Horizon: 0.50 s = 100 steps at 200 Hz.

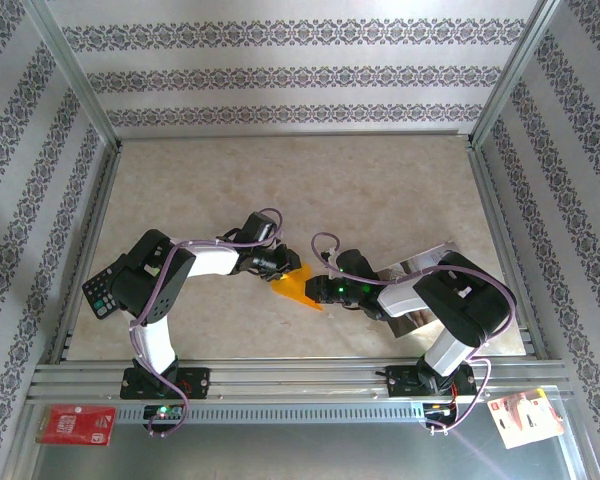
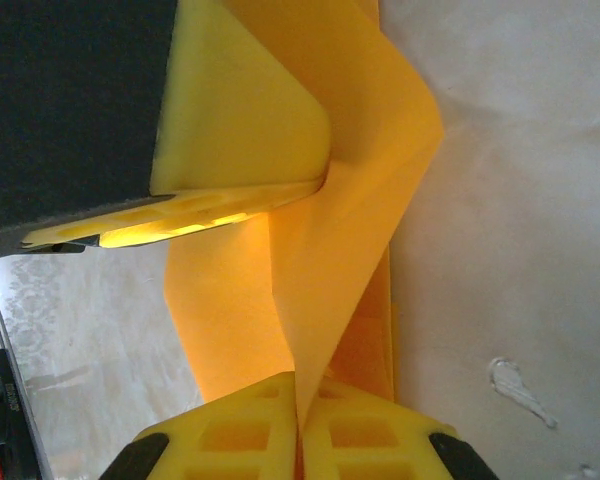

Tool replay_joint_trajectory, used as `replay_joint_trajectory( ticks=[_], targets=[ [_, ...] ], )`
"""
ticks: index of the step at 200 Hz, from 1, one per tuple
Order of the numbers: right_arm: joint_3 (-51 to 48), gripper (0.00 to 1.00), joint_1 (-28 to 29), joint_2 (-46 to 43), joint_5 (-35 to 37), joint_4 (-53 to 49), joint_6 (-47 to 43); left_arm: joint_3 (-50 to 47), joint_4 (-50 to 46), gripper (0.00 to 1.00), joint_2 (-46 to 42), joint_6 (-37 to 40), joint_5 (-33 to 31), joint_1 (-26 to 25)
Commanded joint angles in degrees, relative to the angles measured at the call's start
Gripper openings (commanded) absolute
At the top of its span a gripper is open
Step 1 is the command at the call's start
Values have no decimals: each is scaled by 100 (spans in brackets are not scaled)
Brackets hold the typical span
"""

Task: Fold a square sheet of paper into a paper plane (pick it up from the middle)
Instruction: Fourth fold the wing at the center of the table.

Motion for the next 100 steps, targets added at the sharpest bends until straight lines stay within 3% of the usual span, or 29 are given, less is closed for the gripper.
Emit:
replay_joint_trajectory(
  ticks=[1,100],
  targets=[
    [55,9,-8,264,134,-119,-9,-3,37,22,85,128,-56,61],
    [164,16,-58,-380,0,-589,40,-170,159,22,141,147,-37,66]
  ],
)
